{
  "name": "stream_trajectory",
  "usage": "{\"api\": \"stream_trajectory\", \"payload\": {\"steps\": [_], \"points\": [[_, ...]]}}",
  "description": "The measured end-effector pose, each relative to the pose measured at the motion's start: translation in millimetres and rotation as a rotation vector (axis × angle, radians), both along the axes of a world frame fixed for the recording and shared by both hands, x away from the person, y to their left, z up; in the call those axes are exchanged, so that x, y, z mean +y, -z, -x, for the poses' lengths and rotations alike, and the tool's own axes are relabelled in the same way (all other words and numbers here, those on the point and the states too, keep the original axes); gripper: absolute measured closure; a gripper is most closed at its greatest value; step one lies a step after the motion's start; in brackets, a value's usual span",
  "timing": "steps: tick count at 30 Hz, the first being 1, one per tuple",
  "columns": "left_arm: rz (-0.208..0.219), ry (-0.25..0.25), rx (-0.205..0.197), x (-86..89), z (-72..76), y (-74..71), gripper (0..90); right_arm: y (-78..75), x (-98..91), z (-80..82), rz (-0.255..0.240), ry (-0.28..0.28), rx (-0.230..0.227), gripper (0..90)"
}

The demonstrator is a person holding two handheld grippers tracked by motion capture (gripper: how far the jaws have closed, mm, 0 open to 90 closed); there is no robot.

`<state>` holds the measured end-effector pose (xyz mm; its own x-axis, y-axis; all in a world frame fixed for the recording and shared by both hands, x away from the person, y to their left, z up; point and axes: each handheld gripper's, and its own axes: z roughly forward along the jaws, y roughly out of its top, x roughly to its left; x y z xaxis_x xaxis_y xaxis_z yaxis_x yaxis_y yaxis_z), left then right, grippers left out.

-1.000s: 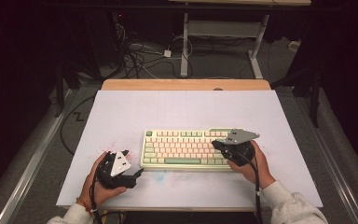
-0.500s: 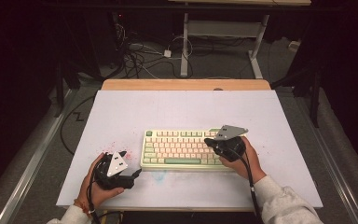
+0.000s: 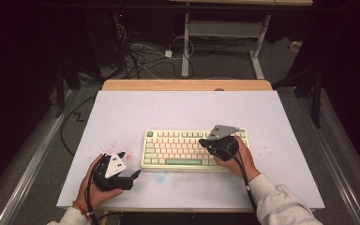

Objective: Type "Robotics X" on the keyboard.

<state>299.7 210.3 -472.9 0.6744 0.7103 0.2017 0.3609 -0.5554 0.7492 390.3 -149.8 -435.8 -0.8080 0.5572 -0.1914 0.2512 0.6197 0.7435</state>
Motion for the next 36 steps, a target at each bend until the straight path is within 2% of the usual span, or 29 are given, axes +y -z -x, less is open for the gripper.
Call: {"api": "stream_trajectory", "payload": {"steps": [11,19,24,25,27,28,30,36], "points": [[-0.007,0.016,0.006,-3.1,-0.7,0.3,17.3,10.9,2.1,-6.7,0.029,0.03,0.025,90.0],[-0.008,0.026,0.018,-4.0,-1.4,1.0,17.3,13.4,3.8,-8.8,0.034,0.033,0.021,90.0],[-0.018,0.029,0.009,-3.3,-1.6,0.4,17.3,14.1,5.3,-8.2,0.036,0.03,0.01,90.0],[-0.012,0.029,0.02,-3.6,-1.0,0.5,17.4,17.0,7.0,-9.1,0.084,0.044,0.019,90.0],[-0.015,0.038,0.012,-4.0,-1.2,0.0,17.4,18.4,7.3,-9.4,0.076,0.043,0.032,90.0],[-0.017,0.038,0.011,-4.2,-1.1,-0.1,17.4,18.0,7.4,-8.9,0.082,0.036,0.027,90.0],[-0.013,0.034,0.023,-4.5,-0.8,0.6,17.3,16.2,6.4,-7.4,0.054,0.025,0.025,90.0],[-0.01,0.029,0.022,-3.8,-1.1,0.4,17.3,9.4,2.7,-4.1,0.028,0.032,0.0,90.0]]}}
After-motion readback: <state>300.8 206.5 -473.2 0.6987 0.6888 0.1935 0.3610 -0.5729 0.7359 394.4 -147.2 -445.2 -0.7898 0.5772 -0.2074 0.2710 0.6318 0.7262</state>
